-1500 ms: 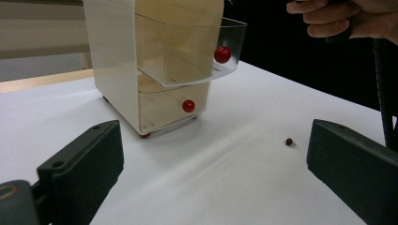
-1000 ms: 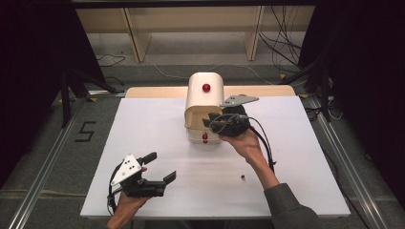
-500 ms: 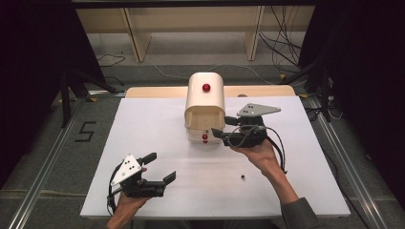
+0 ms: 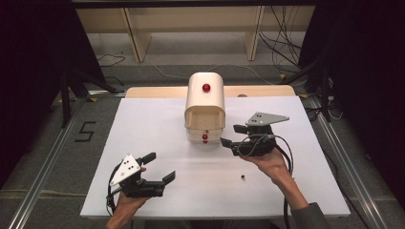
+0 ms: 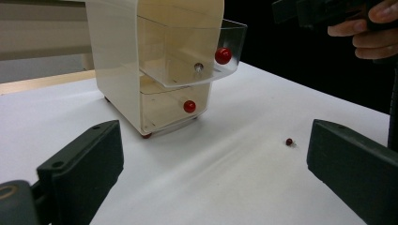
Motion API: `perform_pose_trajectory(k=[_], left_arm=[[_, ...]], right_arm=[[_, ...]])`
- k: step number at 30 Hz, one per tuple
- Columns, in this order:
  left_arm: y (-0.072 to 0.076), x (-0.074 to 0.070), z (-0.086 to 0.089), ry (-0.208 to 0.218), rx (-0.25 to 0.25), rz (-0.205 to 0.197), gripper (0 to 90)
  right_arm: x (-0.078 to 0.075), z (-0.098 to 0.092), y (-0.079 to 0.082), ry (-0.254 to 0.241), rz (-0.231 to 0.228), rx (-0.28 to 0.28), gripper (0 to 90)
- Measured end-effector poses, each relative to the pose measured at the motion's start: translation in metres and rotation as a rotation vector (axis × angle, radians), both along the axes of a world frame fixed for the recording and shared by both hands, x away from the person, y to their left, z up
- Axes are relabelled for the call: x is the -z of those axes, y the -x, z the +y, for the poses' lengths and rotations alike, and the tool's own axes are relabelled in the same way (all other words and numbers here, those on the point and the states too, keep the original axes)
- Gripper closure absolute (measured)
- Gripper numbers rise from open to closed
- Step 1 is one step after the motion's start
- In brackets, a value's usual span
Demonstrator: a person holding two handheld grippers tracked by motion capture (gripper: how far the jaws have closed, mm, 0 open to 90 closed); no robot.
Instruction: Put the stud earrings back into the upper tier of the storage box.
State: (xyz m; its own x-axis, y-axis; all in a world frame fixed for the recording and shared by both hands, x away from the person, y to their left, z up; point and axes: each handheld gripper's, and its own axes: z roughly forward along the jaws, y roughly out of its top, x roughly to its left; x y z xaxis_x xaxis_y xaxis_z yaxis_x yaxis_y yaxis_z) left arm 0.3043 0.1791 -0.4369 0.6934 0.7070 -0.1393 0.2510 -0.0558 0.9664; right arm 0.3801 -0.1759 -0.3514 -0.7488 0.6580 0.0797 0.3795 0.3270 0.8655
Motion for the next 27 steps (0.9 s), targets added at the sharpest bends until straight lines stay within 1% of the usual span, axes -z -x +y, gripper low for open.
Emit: perform_pose_trajectory(k=[4,11,17,25,27], left_arm=[[0.000,0.000,0.000,0.000,-0.001,0.000,3.6],[0.001,0.000,0.001,0.004,-0.001,-0.002,3.5],[0.001,-0.001,0.001,0.002,0.001,-0.005,3.4],[0.001,0.000,0.000,0.004,-0.003,0.003,3.4],[0.001,0.000,0.000,0.000,-0.002,-0.002,3.3]], right_arm=[[0.005,-0.003,0.004,0.026,0.008,-0.005,31.2],[0.013,-0.018,0.009,0.033,0.024,0.018,31.0],[0.022,-0.026,0.013,0.047,0.045,0.032,31.0],[0.036,-0.030,0.015,0.076,0.079,0.034,31.0],[0.039,-0.030,0.016,0.084,0.085,0.035,31.0]])
